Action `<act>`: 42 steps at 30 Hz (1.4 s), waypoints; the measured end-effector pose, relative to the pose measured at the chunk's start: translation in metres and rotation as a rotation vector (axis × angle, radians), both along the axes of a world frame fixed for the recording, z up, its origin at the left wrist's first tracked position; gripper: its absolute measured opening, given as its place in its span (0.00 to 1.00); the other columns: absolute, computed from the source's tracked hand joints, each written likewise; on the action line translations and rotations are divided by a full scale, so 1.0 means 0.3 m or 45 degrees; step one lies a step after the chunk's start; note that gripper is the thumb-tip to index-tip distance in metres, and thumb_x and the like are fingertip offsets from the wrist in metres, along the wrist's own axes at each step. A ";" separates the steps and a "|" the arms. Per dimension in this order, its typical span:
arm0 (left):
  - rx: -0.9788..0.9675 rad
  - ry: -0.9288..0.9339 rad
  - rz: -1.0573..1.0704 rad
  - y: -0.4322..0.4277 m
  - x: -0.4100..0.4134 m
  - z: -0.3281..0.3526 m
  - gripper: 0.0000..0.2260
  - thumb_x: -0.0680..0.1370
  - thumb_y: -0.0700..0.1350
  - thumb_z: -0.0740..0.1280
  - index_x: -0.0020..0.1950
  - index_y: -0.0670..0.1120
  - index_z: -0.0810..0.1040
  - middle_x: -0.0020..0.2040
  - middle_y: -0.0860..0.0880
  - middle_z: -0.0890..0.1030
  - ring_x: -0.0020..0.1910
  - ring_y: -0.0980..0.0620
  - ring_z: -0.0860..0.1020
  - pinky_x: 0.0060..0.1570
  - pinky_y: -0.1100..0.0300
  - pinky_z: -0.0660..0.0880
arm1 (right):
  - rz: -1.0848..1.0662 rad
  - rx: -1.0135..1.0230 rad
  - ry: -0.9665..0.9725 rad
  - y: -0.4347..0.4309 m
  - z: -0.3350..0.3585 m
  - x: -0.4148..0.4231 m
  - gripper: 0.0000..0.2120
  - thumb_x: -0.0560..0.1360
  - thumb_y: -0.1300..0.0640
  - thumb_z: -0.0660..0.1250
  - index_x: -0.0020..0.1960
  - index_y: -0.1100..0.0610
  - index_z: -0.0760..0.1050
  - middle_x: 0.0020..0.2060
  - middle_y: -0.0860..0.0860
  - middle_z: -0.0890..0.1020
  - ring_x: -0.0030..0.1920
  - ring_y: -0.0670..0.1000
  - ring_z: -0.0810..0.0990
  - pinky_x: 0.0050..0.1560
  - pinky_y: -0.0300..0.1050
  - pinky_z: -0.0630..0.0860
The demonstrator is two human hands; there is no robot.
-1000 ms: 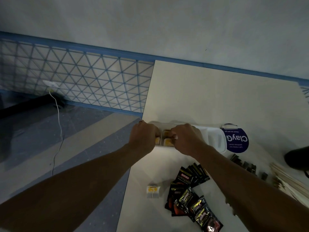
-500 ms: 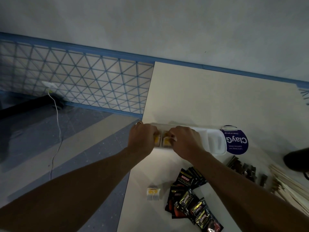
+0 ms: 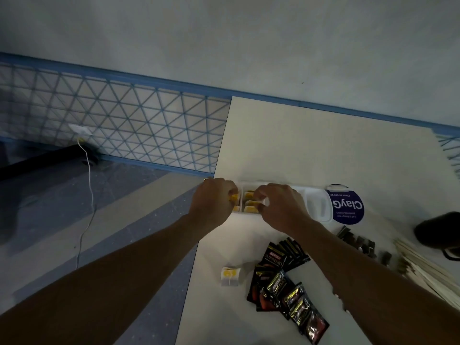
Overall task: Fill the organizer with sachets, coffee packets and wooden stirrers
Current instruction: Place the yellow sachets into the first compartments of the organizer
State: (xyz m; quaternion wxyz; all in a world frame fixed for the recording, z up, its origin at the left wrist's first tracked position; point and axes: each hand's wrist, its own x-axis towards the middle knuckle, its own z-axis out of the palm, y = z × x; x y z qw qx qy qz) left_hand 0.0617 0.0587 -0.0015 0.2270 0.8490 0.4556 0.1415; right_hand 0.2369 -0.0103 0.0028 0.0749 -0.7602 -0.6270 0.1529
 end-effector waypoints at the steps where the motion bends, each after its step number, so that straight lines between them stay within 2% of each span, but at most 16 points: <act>1: -0.016 -0.028 -0.003 -0.008 -0.007 0.006 0.11 0.73 0.45 0.73 0.55 0.47 0.83 0.48 0.47 0.84 0.47 0.47 0.80 0.45 0.53 0.79 | -0.011 0.010 0.020 -0.008 0.005 -0.002 0.10 0.75 0.52 0.70 0.56 0.47 0.81 0.51 0.45 0.84 0.51 0.51 0.81 0.51 0.48 0.78; 3: -0.041 -0.077 -0.007 -0.026 -0.024 0.018 0.08 0.73 0.45 0.73 0.51 0.47 0.84 0.45 0.47 0.85 0.43 0.48 0.81 0.44 0.52 0.80 | -0.022 0.037 0.053 -0.030 0.015 -0.008 0.10 0.75 0.52 0.69 0.55 0.49 0.82 0.51 0.45 0.84 0.51 0.51 0.81 0.51 0.48 0.78; 5: -0.081 -0.107 -0.002 -0.055 -0.045 0.024 0.06 0.74 0.45 0.72 0.49 0.48 0.84 0.44 0.49 0.85 0.41 0.50 0.81 0.45 0.55 0.80 | -0.017 0.066 0.089 -0.063 0.021 -0.022 0.09 0.74 0.53 0.69 0.54 0.50 0.83 0.48 0.45 0.85 0.45 0.49 0.80 0.48 0.46 0.78; 7: -0.191 -0.113 -0.007 -0.089 -0.069 0.026 0.07 0.74 0.46 0.72 0.51 0.48 0.84 0.45 0.50 0.85 0.41 0.54 0.80 0.46 0.60 0.78 | 0.009 0.088 0.171 -0.100 0.015 -0.036 0.08 0.74 0.53 0.70 0.52 0.50 0.83 0.46 0.45 0.85 0.36 0.43 0.76 0.44 0.43 0.77; 9: -0.301 -0.100 -0.050 -0.124 -0.094 0.018 0.08 0.75 0.46 0.72 0.52 0.47 0.84 0.46 0.51 0.85 0.40 0.56 0.80 0.47 0.62 0.77 | 0.045 0.079 0.300 -0.139 0.006 -0.053 0.07 0.73 0.55 0.72 0.51 0.51 0.84 0.45 0.44 0.86 0.32 0.37 0.74 0.42 0.40 0.76; 13: -0.472 0.054 -0.163 -0.192 -0.147 -0.025 0.09 0.76 0.40 0.70 0.55 0.46 0.82 0.49 0.49 0.85 0.44 0.54 0.82 0.49 0.62 0.78 | 0.125 -0.097 0.413 -0.220 -0.006 -0.099 0.10 0.73 0.58 0.73 0.55 0.53 0.84 0.48 0.46 0.86 0.35 0.33 0.74 0.43 0.32 0.71; 17: -0.643 0.248 -0.269 -0.246 -0.189 -0.073 0.19 0.72 0.33 0.70 0.62 0.46 0.79 0.55 0.48 0.82 0.46 0.54 0.80 0.44 0.67 0.75 | 0.208 -0.286 0.375 -0.279 -0.033 -0.146 0.15 0.72 0.58 0.73 0.59 0.54 0.82 0.51 0.47 0.85 0.38 0.36 0.75 0.43 0.24 0.66; 20: -0.656 0.262 -0.260 -0.280 -0.203 -0.102 0.21 0.73 0.36 0.72 0.65 0.46 0.78 0.59 0.49 0.81 0.52 0.51 0.81 0.49 0.66 0.74 | 0.189 -0.327 0.421 -0.314 -0.067 -0.179 0.17 0.73 0.56 0.75 0.61 0.55 0.80 0.51 0.50 0.85 0.44 0.43 0.80 0.43 0.26 0.69; 22: -0.601 0.243 -0.277 -0.297 -0.205 -0.117 0.18 0.73 0.42 0.74 0.63 0.46 0.80 0.59 0.48 0.82 0.54 0.49 0.81 0.54 0.62 0.75 | 0.158 -0.324 0.448 -0.327 -0.088 -0.201 0.18 0.73 0.54 0.75 0.62 0.56 0.79 0.51 0.51 0.84 0.45 0.45 0.81 0.45 0.32 0.75; 24: -0.564 0.190 -0.256 -0.312 -0.207 -0.126 0.15 0.75 0.48 0.73 0.60 0.47 0.82 0.55 0.48 0.84 0.51 0.50 0.82 0.50 0.62 0.75 | 0.115 -0.309 0.457 -0.332 -0.108 -0.222 0.19 0.73 0.54 0.74 0.62 0.57 0.78 0.51 0.53 0.84 0.46 0.49 0.82 0.49 0.42 0.80; 26: -0.503 0.151 -0.196 -0.326 -0.205 -0.134 0.12 0.77 0.51 0.70 0.56 0.46 0.84 0.50 0.47 0.85 0.46 0.51 0.83 0.45 0.65 0.71 | 0.058 -0.284 0.447 -0.331 -0.126 -0.239 0.18 0.74 0.54 0.74 0.62 0.57 0.77 0.50 0.54 0.83 0.45 0.49 0.82 0.49 0.45 0.81; 31: -0.472 0.026 0.051 -0.351 -0.196 -0.149 0.09 0.74 0.50 0.73 0.47 0.44 0.84 0.42 0.47 0.85 0.38 0.53 0.80 0.44 0.61 0.75 | -0.033 -0.238 0.483 -0.327 -0.149 -0.267 0.18 0.74 0.56 0.75 0.62 0.56 0.76 0.45 0.51 0.83 0.42 0.46 0.81 0.42 0.36 0.78; 35: -0.494 -0.019 0.095 -0.348 -0.198 -0.159 0.11 0.71 0.51 0.76 0.44 0.44 0.84 0.39 0.47 0.84 0.35 0.54 0.78 0.40 0.63 0.73 | -0.046 -0.175 0.462 -0.328 -0.151 -0.269 0.16 0.75 0.57 0.73 0.61 0.57 0.77 0.48 0.52 0.84 0.43 0.47 0.81 0.43 0.37 0.78; 39: -0.530 -0.027 0.078 -0.341 -0.199 -0.166 0.11 0.71 0.50 0.76 0.47 0.44 0.83 0.43 0.50 0.84 0.40 0.55 0.79 0.43 0.65 0.73 | -0.031 -0.191 0.477 -0.324 -0.140 -0.261 0.15 0.75 0.57 0.73 0.60 0.57 0.77 0.51 0.53 0.83 0.46 0.48 0.80 0.45 0.38 0.77; 41: -0.559 -0.057 0.057 -0.340 -0.200 -0.165 0.13 0.71 0.47 0.77 0.51 0.44 0.83 0.47 0.51 0.84 0.44 0.56 0.80 0.47 0.66 0.75 | -0.030 -0.179 0.502 -0.323 -0.130 -0.254 0.17 0.74 0.52 0.74 0.59 0.56 0.75 0.48 0.50 0.82 0.43 0.46 0.79 0.38 0.34 0.73; 42: -0.569 -0.062 0.037 -0.339 -0.199 -0.164 0.14 0.70 0.46 0.77 0.54 0.45 0.82 0.49 0.51 0.84 0.46 0.56 0.80 0.50 0.63 0.77 | -0.033 -0.174 0.503 -0.323 -0.125 -0.249 0.17 0.74 0.51 0.74 0.59 0.55 0.75 0.45 0.49 0.81 0.40 0.44 0.77 0.35 0.33 0.69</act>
